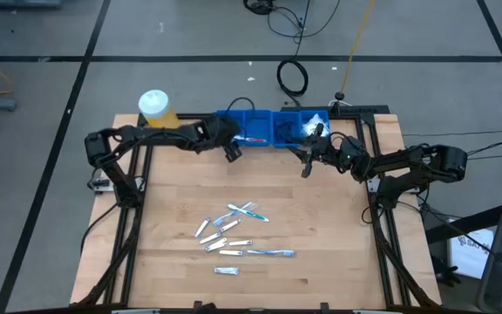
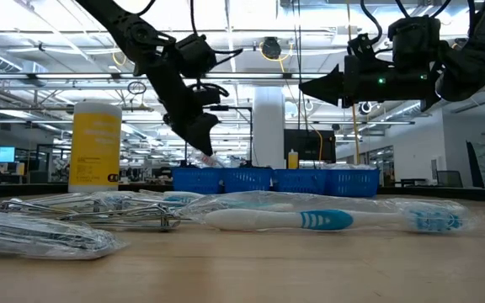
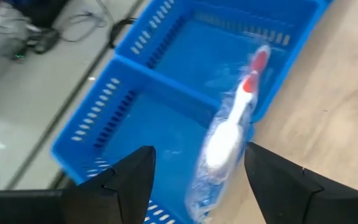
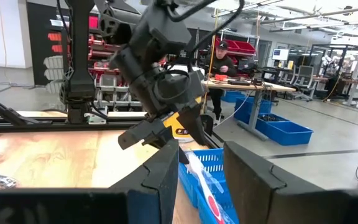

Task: Pick & Place Travel size toiletries
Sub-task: Put the orange toothbrush into the middle left blue basket

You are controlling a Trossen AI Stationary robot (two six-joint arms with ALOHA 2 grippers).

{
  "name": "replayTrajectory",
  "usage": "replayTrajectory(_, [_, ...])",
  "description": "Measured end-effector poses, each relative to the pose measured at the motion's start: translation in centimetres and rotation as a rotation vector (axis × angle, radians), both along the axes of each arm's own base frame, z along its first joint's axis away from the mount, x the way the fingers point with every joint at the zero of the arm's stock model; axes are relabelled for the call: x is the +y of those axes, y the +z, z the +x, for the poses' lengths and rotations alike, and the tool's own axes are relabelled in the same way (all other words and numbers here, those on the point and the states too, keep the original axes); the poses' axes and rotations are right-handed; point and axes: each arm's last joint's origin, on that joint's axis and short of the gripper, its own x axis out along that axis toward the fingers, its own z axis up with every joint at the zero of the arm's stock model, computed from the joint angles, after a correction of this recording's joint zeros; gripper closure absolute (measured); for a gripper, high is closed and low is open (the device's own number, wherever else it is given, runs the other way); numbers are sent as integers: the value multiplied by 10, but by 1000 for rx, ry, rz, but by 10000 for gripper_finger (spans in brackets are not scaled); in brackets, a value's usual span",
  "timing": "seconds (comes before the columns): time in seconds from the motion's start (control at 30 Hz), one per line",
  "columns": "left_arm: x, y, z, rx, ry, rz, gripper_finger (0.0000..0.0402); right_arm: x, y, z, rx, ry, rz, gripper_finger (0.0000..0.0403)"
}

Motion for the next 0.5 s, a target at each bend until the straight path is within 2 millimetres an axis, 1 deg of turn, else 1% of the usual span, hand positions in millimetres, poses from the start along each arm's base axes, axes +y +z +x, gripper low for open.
replayTrajectory(0.17, [7, -3, -2, -15, -72, -65, 167, 0, 0, 0, 0, 0, 0, 287])
replayTrajectory(0.4, [18, -21, -1, 38, -74, -66, 185, 0, 0, 0, 1, 0, 0, 287])
replayTrajectory(0.5, [18, -23, 0, 35, -79, -66, 199, 0, 0, 0, 1, 0, 0, 287])
